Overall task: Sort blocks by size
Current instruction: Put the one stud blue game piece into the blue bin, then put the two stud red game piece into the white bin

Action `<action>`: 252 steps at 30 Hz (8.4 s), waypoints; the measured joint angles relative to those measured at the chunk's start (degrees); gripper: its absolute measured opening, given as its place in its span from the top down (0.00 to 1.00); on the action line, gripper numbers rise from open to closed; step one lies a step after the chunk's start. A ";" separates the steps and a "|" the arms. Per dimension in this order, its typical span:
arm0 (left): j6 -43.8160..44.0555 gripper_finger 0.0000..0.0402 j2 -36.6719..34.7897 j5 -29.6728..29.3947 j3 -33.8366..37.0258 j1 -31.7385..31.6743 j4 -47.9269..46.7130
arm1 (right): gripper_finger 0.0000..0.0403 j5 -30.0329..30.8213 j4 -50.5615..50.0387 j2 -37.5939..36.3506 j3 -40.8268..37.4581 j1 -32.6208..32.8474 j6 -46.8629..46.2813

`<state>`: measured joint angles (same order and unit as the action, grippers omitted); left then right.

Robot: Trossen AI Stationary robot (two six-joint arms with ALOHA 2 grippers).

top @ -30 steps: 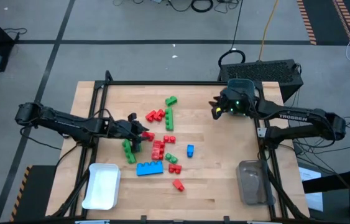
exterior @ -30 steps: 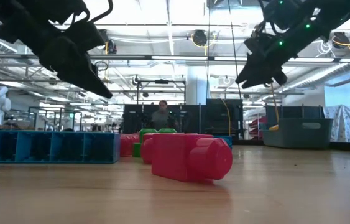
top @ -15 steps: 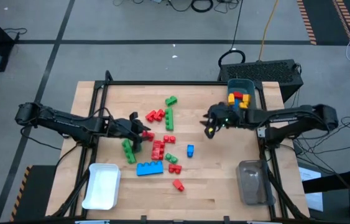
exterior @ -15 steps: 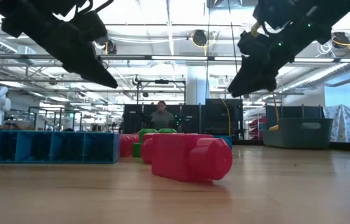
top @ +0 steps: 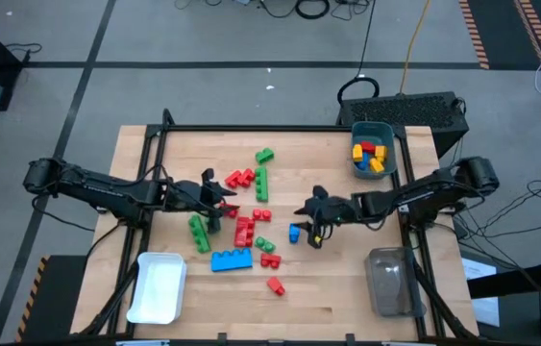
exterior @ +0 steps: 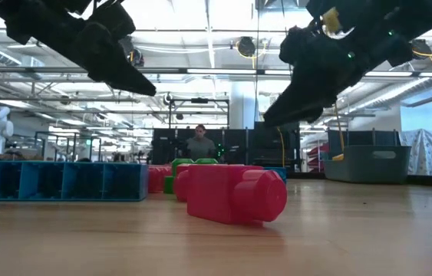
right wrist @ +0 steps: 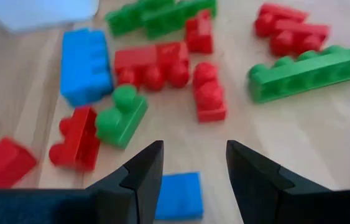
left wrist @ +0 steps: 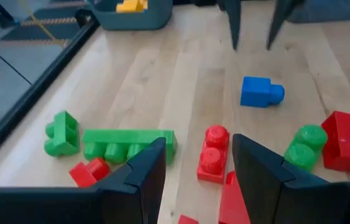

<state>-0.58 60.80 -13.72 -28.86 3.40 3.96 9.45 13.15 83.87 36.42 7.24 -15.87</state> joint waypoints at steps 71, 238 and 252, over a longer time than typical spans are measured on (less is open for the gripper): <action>-4.57 0.59 0.00 -1.79 0.00 0.00 2.26 | 0.36 9.88 -23.53 -13.15 1.60 -9.80 3.16; 0.28 0.54 23.02 14.04 -4.81 -12.09 -15.79 | 0.23 18.78 -4.39 -15.82 1.62 -14.98 -4.43; 1.85 0.69 19.61 14.06 -9.72 -12.00 -23.28 | 0.23 18.99 -4.57 -15.82 1.62 -13.83 -4.39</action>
<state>1.27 80.40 0.34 -38.59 -8.60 -19.32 28.45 8.58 68.05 38.04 -6.59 -20.26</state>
